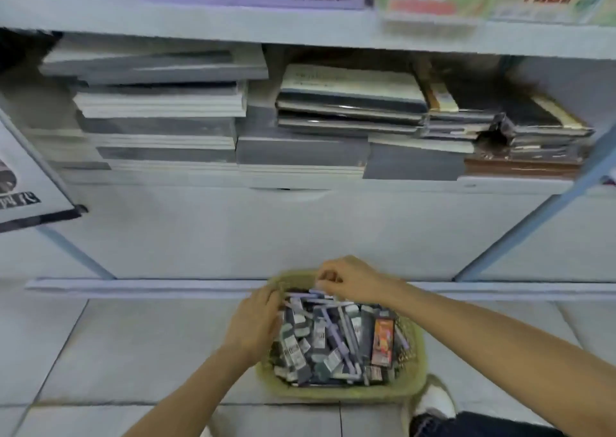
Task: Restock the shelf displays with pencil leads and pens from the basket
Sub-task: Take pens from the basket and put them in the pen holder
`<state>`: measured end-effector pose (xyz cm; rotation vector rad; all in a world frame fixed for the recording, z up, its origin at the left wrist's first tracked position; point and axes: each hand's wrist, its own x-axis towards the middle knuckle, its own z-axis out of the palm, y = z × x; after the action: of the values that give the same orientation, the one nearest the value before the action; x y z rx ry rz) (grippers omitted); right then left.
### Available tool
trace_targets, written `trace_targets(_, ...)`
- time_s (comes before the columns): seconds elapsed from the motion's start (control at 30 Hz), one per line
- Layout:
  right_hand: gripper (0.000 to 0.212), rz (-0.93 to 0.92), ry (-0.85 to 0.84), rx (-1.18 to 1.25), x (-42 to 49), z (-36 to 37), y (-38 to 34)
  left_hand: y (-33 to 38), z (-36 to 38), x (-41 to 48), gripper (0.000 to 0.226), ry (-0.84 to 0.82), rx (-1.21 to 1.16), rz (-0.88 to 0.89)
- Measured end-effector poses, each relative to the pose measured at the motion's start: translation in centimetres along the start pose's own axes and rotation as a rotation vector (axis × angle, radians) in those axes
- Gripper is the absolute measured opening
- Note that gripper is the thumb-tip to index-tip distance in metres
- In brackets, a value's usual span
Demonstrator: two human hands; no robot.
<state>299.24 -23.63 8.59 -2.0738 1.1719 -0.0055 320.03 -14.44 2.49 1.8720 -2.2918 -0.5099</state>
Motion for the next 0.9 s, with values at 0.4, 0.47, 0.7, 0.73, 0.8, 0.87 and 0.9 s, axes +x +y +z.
trace_targets(0.4, 0.069, 0.573, 0.067, -0.143, 1.2, 14.0, 9.3, -2.7, 7.1, -2.4, 0.054, -0.118, -0.003, -0.062)
trace_targets(0.47, 0.058, 0.520, 0.044, -0.224, 1.3, 14.8, 9.4, -2.7, 7.5, -2.4, 0.055, -0.130, 0.028, -0.073)
trace_targets(0.7, 0.019, 0.386, -0.017, -0.044, 0.8, 14.2, 10.4, -2.6, 7.4, -2.4, 0.048, -0.129, -0.003, -0.084)
trace_targets(0.73, 0.025, 0.399, -0.015, 0.008, 0.7, 13.5, 10.5, -2.4, 7.2, -2.3, 0.046, -0.113, -0.025, -0.085)
trace_targets(0.8, 0.033, 0.388, -0.011, 0.130, 0.8, 11.6, 10.6, -2.0, 6.9, -2.1, 0.041, -0.081, -0.046, -0.104)
trace_targets(0.87, 0.031, 0.339, 0.008, 0.290, 1.1, 9.6, 9.7, -1.3, 6.6, -1.6, 0.037, -0.028, -0.132, -0.106)
trace_targets(0.9, 0.029, 0.317, 0.012, 0.381, 1.3, 8.8, 8.9, -0.7, 6.5, -1.2, 0.036, -0.012, -0.243, -0.119)
